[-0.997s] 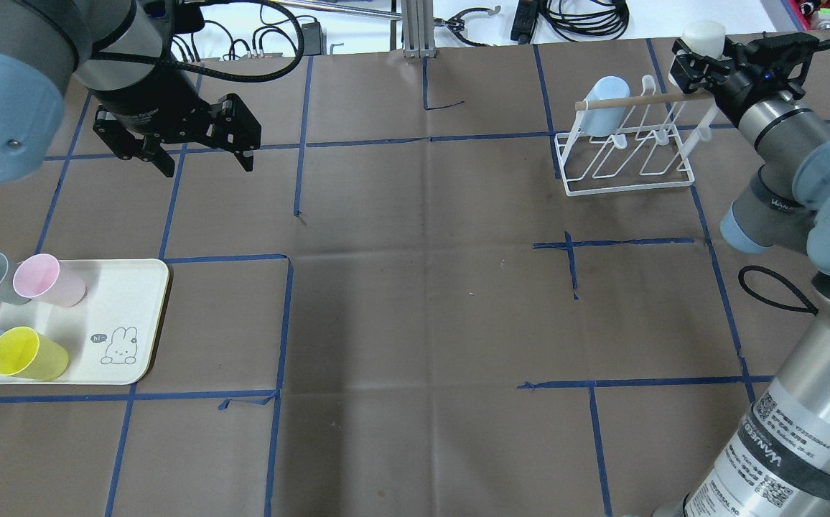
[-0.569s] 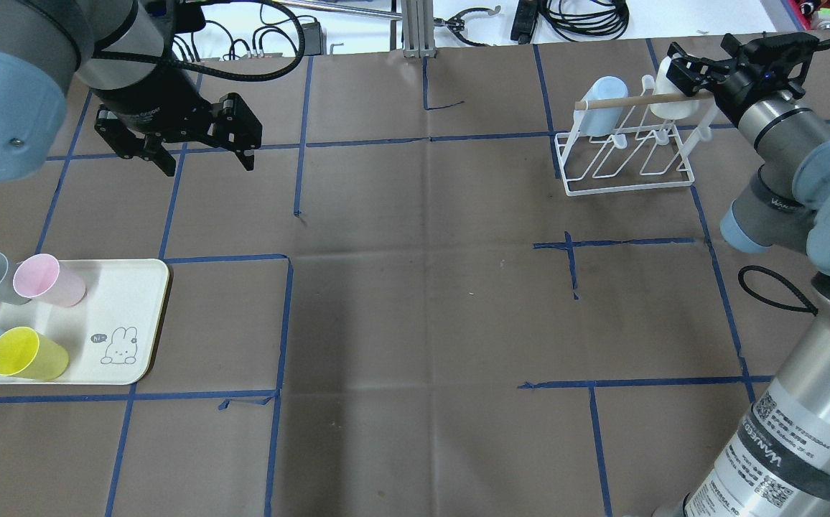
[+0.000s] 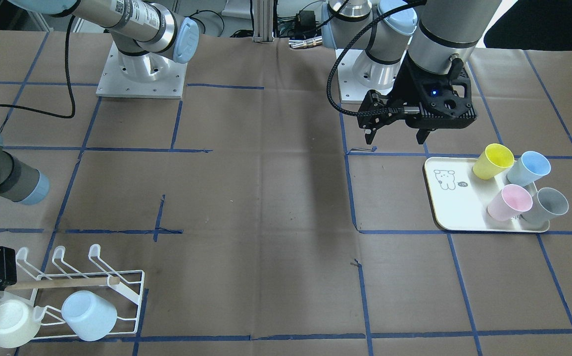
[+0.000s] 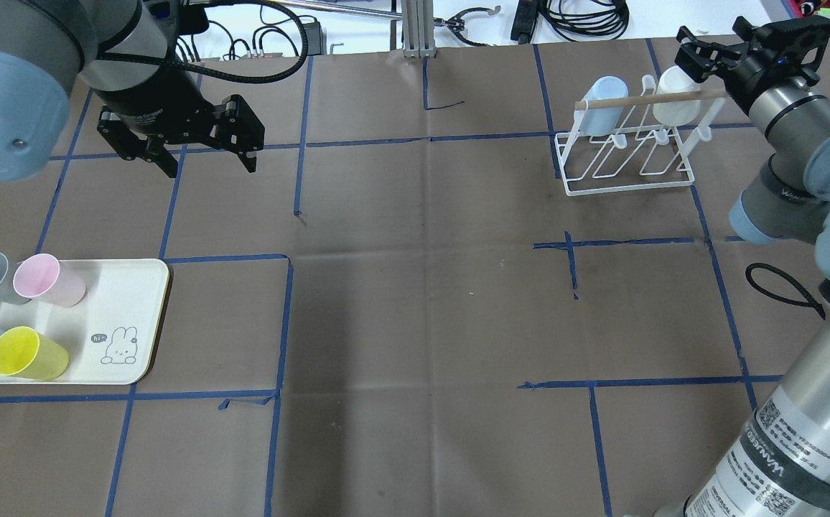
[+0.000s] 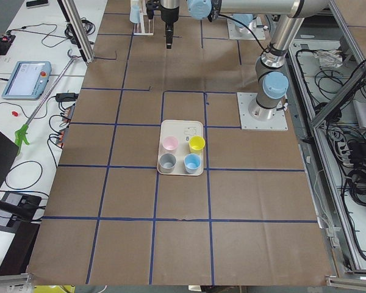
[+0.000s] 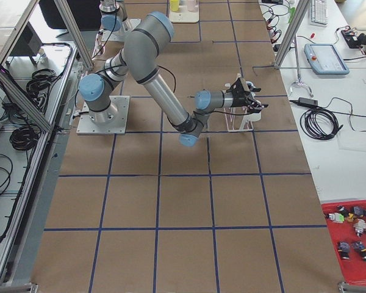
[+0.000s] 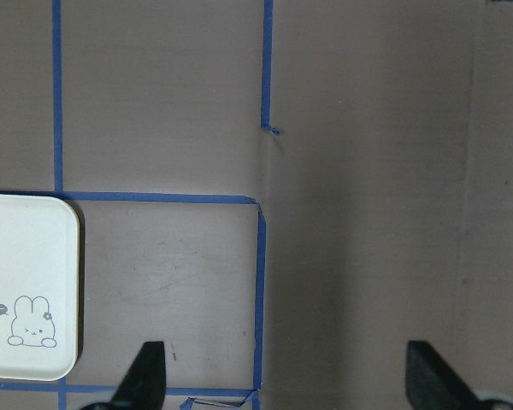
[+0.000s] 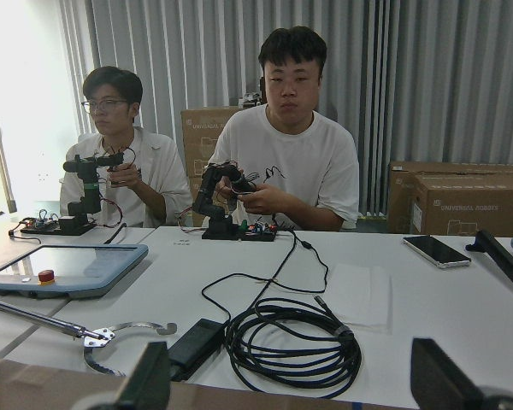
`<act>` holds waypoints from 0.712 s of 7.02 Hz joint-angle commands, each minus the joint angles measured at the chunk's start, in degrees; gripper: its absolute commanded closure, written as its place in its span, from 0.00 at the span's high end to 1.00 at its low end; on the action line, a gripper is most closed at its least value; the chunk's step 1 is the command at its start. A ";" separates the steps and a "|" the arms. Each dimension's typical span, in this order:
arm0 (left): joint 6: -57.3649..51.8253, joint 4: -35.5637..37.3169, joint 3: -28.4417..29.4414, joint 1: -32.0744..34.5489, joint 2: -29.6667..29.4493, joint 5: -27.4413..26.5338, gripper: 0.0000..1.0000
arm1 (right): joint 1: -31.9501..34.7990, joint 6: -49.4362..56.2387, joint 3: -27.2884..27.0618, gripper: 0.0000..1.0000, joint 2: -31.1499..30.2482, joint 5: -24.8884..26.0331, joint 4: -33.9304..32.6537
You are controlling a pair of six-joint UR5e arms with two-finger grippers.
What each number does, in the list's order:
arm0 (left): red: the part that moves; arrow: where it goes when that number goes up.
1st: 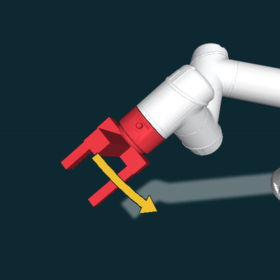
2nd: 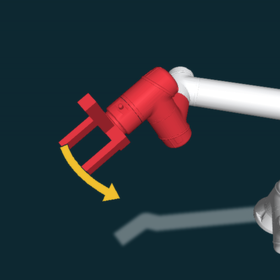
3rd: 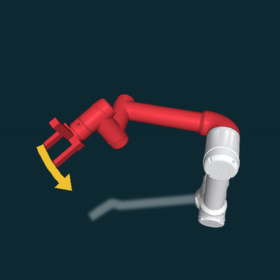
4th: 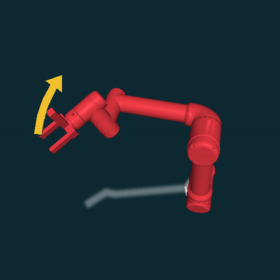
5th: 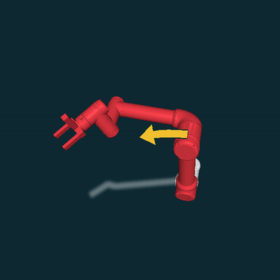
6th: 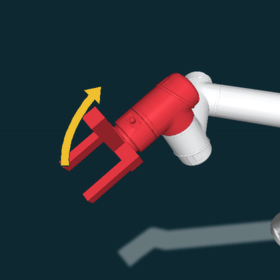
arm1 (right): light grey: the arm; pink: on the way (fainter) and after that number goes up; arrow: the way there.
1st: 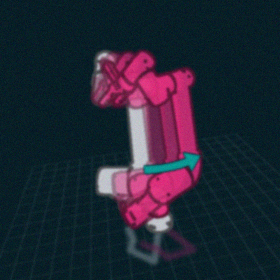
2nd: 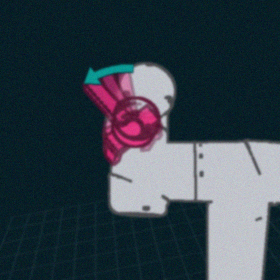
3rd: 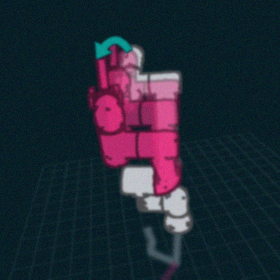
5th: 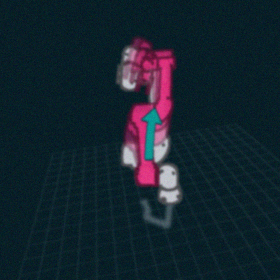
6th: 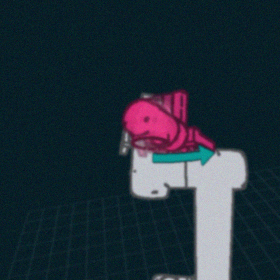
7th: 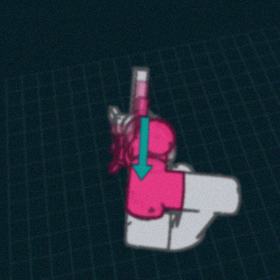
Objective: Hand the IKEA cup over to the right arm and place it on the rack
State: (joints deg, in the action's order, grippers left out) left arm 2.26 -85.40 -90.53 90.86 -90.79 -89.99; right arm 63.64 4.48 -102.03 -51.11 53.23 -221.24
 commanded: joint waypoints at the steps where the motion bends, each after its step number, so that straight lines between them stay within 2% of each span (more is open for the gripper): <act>1: -0.06 -0.03 0.01 0.02 0.17 -0.10 1.00 | -0.01 0.53 -0.10 1.00 -5.72 0.90 8.84; 2: -0.06 -0.03 0.01 0.02 0.17 -0.10 1.00 | 0.08 0.36 -0.19 1.00 -9.58 0.91 17.59; 4: -0.06 -0.03 0.10 0.02 0.26 -0.19 1.00 | 0.16 0.62 0.07 1.00 -18.36 1.08 46.45; 5: -0.06 -0.03 0.10 0.02 0.26 -0.19 1.00 | 0.51 0.62 -0.01 1.00 -22.06 4.74 56.86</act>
State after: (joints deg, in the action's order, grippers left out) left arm 2.20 -85.43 -90.45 90.88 -90.53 -90.17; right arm 63.87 5.05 -102.03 -68.41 55.20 -178.65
